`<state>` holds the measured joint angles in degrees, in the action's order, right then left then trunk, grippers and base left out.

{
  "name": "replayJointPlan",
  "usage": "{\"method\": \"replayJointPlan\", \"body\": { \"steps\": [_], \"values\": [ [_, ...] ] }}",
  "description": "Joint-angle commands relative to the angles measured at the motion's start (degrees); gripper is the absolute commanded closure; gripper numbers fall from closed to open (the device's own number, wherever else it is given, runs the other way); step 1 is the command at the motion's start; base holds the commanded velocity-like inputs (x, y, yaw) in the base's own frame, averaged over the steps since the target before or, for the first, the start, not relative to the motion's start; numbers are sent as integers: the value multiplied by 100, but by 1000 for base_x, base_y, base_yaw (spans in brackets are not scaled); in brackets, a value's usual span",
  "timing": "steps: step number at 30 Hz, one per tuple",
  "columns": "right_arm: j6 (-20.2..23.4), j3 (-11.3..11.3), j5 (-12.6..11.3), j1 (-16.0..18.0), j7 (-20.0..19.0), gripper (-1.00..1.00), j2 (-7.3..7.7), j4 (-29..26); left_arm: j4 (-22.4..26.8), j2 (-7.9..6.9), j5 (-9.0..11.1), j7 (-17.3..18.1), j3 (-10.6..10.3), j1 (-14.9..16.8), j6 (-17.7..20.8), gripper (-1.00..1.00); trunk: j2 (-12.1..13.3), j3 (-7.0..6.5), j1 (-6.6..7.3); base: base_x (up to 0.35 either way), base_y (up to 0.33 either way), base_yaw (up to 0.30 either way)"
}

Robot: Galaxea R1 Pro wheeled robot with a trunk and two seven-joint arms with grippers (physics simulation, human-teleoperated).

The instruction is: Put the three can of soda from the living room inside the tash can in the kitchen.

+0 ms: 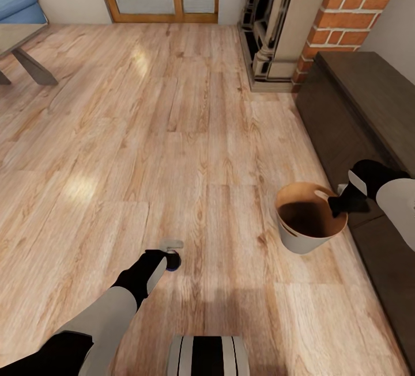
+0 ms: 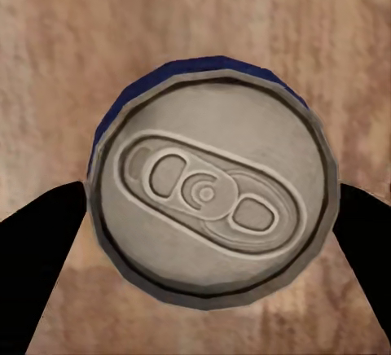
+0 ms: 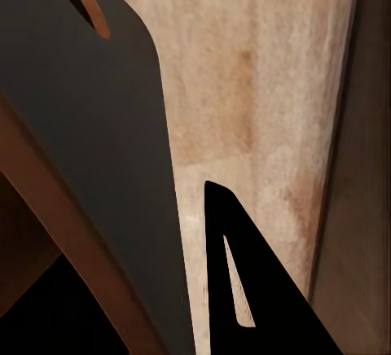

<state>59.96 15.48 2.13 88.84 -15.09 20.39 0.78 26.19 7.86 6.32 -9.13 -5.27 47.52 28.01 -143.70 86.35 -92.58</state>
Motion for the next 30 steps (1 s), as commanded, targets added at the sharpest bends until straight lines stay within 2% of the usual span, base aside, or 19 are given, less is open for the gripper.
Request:
{"method": "replayJointPlan", "body": {
  "steps": [1,5,30],
  "values": [
    [4,25,-35,2,-3,100,-5,1,0,-2,-15,11,0,-3,1,100,0,0,1,0,0,0],
    [4,57,-36,2,-3,100,-8,1,0,-3,-12,10,0,-5,3,100,0,1,1,0,0,0],
    [4,85,-42,-50,-3,100,-31,-8,-9,-3,-20,17,0,3,24,100,33,-552,65,0,0,0]
  ]
}}
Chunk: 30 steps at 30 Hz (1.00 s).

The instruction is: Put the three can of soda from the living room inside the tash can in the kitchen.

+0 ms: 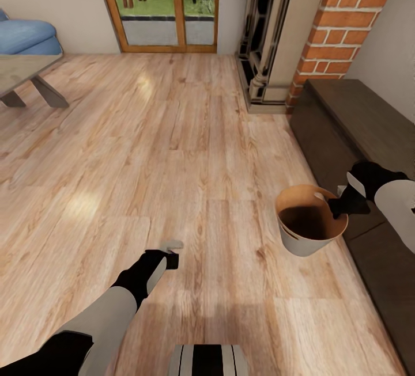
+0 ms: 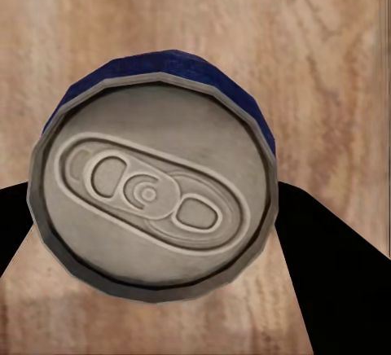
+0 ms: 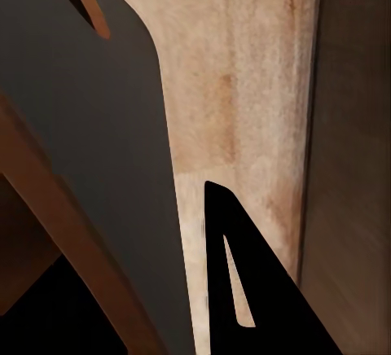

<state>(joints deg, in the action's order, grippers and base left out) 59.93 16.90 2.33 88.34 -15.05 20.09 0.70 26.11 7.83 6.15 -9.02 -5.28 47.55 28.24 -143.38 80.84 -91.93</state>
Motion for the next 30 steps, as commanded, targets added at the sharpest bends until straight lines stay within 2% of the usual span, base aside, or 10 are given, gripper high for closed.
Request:
{"method": "replayJointPlan", "body": {
  "steps": [1,8,13,14,15,17,18,23,26,30],
  "values": [
    [7,-60,-68,-2,-7,100,-5,-2,-1,-2,-4,10,1,0,3,100,2,-23,2,0,0,0],
    [7,-123,-126,-56,-27,100,-217,-6,7,-20,0,131,14,7,132,100,11,-178,20,0,0,0],
    [7,-139,-122,-484,-34,100,-501,-92,55,-64,-13,660,-9,25,477,100,134,-276,91,0,0,0],
    [7,-141,-124,-552,-36,100,-538,-106,208,-151,-24,842,-12,41,661,100,174,-294,113,0,0,0],
    [7,-142,-129,-627,-39,100,-570,-119,758,-425,-30,1132,-14,55,1099,100,214,-312,135,0,0,0],
    [7,-143,-132,-669,-40,100,-588,-123,1274,-664,-19,1368,-10,61,1463,100,294,-348,179,0,0,0],
    [7,-162,-133,-711,-41,100,-606,-126,1927,-948,-14,1690,-2,66,1904,100,334,-366,201,0,0,0],
    [7,-236,-136,-904,-48,100,-630,-131,3811,-1615,-49,2349,19,315,3044,100,535,-456,311,0,0,0],
    [-84,-247,-136,-999,-47,100,-632,-131,4229,-1768,-62,2441,23,521,3176,100,655,-510,377,0,0,0],
    [-240,-263,-141,-1180,-50,100,-620,-136,4490,-2124,-48,2702,26,833,3176,100,816,-581,465,0,0,0]
  ]
}}
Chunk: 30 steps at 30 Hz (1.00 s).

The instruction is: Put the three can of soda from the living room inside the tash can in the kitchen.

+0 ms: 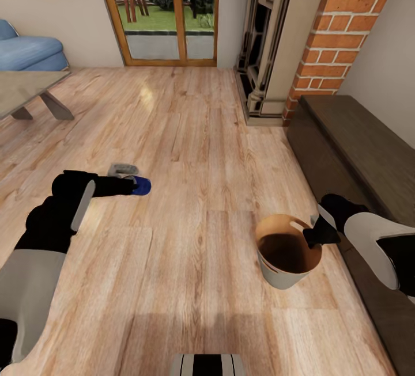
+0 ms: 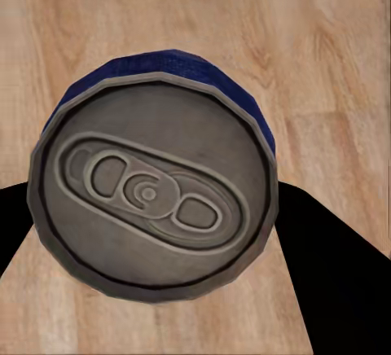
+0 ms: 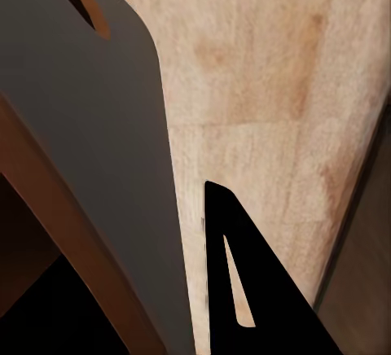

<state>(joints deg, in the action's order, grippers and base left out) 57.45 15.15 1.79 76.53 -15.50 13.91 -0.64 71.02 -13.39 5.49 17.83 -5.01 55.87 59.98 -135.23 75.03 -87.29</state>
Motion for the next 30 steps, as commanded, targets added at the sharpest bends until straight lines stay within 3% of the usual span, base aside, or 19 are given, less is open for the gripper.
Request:
{"method": "replayJointPlan", "body": {
  "steps": [1,4,8,10,11,14,15,18,20,22,27,30],
  "values": [
    [2,-88,-88,-8,-6,100,-2,-3,-11,-43,18,119,0,30,2,100,42,-19,22,0,0,0],
    [-20,-85,-163,-65,-8,100,-16,-2,-256,-171,0,880,-18,286,2,100,162,-72,88,0,0,0],
    [-22,-79,-339,-137,-1,100,-79,-12,-784,-215,-19,1861,-122,711,2,100,322,-144,176,0,0,0],
    [-23,-76,-374,-151,5,100,-161,-13,-1021,-220,-25,2475,-428,899,2,100,403,-180,220,0,0,0],
    [-23,-75,-386,-156,14,100,-225,-17,-1151,-222,-27,2865,-723,1038,2,100,443,-198,242,0,0,0],
    [-23,-74,-400,-162,47,100,-419,-31,-1352,-215,-29,3635,-1333,1352,2,100,563,-252,308,0,0,0],
    [-23,-74,-403,-163,57,100,-500,-36,-1388,-198,-30,3865,-1460,1434,2,100,603,-270,330,0,0,0],
    [-23,-73,-406,-164,69,100,-653,-75,-1414,-173,-26,4306,-1601,1582,2,100,723,-324,396,0,0,0],
    [-19,-73,-405,-165,80,100,-800,-144,-1426,-159,-29,4787,-1705,1707,2,100,804,-360,440,0,0,0],
    [-16,-71,-402,-165,88,100,-920,-175,-1418,-150,-26,5020,-1884,1755,2,100,884,-396,484,0,0,0],
    [-12,-61,-395,-165,102,100,-1180,-212,-1403,-116,-27,5202,-2236,1792,2,100,1044,-467,572,0,0,0],
    [-3,-57,-392,-165,132,100,-1376,-270,-1411,2,-37,5225,-2368,1787,2,100,1044,-467,572,0,0,0]
  ]
}}
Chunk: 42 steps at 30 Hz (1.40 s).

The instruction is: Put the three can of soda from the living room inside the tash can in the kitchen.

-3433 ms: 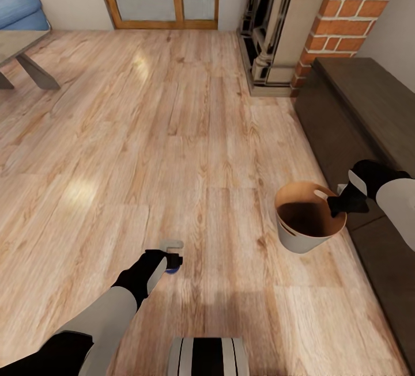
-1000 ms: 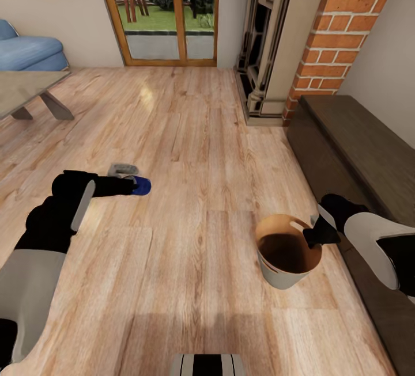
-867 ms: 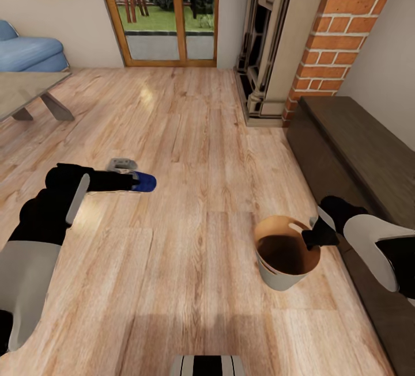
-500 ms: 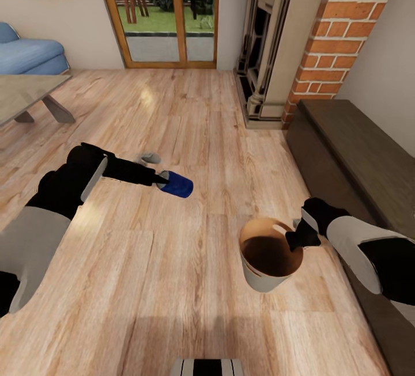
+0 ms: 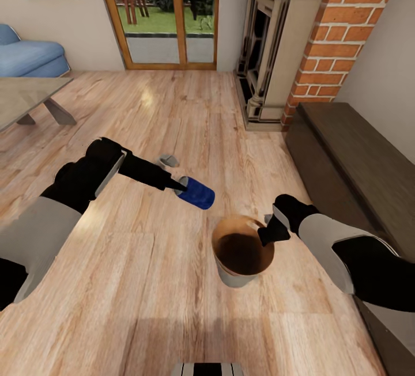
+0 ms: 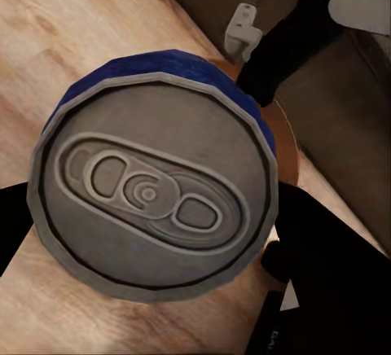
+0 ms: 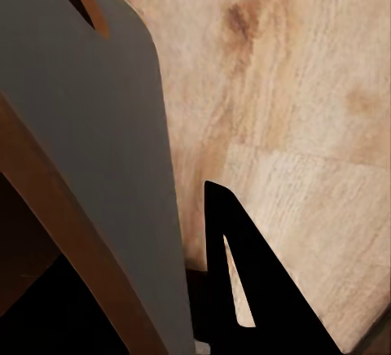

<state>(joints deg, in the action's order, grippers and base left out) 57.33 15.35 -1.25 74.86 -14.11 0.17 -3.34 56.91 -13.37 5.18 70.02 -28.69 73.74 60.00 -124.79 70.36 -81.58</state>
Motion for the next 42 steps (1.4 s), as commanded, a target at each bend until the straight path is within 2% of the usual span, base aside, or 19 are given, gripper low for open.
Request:
{"method": "replayJointPlan", "body": {
  "steps": [1,3,5,6,9,12,13,18,20,21,22,25,27,31,34,37,42],
  "values": [
    [14,-77,-86,2,63,100,-80,-23,-2,64,-10,-8,-135,-6,0,100,0,-1,1,0,0,0],
    [21,-79,-89,2,148,100,-152,-40,-5,142,-15,-23,-336,-9,0,100,0,-1,1,0,0,0],
    [30,-82,-92,2,297,100,-286,-58,-14,342,-16,-124,-826,-13,0,100,0,-1,1,0,0,0],
    [37,-84,-93,2,356,100,-376,-64,-18,527,-18,-285,-1059,-21,0,100,0,-1,1,0,0,0],
    [45,-84,-94,2,396,100,-471,-68,-23,716,-24,-431,-1209,-40,0,100,0,-1,1,0,0,0],
    [48,-83,-94,2,411,100,-525,-71,-27,806,-54,-500,-1280,-46,0,100,0,-1,1,0,0,0],
    [49,-80,-94,2,416,100,-561,-76,-30,849,-129,-550,-1331,-52,0,100,0,-1,1,0,0,0],
    [72,-77,-93,2,432,100,-701,-153,-50,1133,-702,-631,-1416,-100,0,100,0,-1,1,0,0,0],
    [80,-76,-92,2,465,100,-752,-172,-55,1301,-1067,-642,-1429,-201,0,100,0,-1,1,0,0,0],
    [81,-76,-92,2,487,100,-760,-174,-55,1337,-1172,-643,-1431,-233,0,100,0,-1,1,0,0,0],
    [83,-76,-93,2,537,100,-772,-178,-56,1391,-1381,-645,-1433,-295,0,100,0,-1,1,0,0,0],
    [84,-76,-94,2,593,100,-789,-182,-82,1451,-1639,-646,-1436,-380,0,100,0,-1,1,0,0,0],
    [85,-76,-96,2,635,100,-815,-184,-243,1554,-1843,-647,-1437,-449,0,100,0,-1,1,0,0,0],
    [90,-81,-96,2,650,100,-833,-185,-387,1615,-1915,-669,-1450,-474,0,100,0,-1,1,0,0,0],
    [92,-83,-95,2,657,100,-839,-185,-495,1640,-1936,-777,-1555,-479,0,100,0,-1,1,0,0,0],
    [94,-82,-102,2,661,100,-852,-188,-635,1721,-1947,-978,-1681,-557,0,100,0,-1,1,0,0,0],
    [228,-84,-104,9,664,100,-940,-330,-800,1839,-1944,-1418,-1720,-857,0,100,0,-1,1,0,0,0]
  ]
}}
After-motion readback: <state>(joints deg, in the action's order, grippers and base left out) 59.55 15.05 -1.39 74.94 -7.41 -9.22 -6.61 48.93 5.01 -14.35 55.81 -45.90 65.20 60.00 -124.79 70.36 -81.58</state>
